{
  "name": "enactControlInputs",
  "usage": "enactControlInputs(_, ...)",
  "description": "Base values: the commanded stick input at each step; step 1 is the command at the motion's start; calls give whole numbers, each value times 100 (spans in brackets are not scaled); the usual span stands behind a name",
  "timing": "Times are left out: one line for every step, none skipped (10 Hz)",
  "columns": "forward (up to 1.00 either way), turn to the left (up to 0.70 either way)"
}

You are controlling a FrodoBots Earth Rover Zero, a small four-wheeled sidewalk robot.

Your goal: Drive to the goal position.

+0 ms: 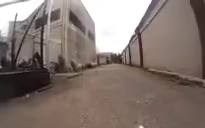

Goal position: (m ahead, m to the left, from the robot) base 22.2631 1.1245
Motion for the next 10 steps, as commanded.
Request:
enactControlInputs(30,0)
enactControlInputs(30,0)
enactControlInputs(30,0)
enactControlInputs(30,0)
enactControlInputs(30,0)
enactControlInputs(30,0)
enactControlInputs(30,0)
enactControlInputs(30,0)
enactControlInputs(30,0)
enactControlInputs(30,0)
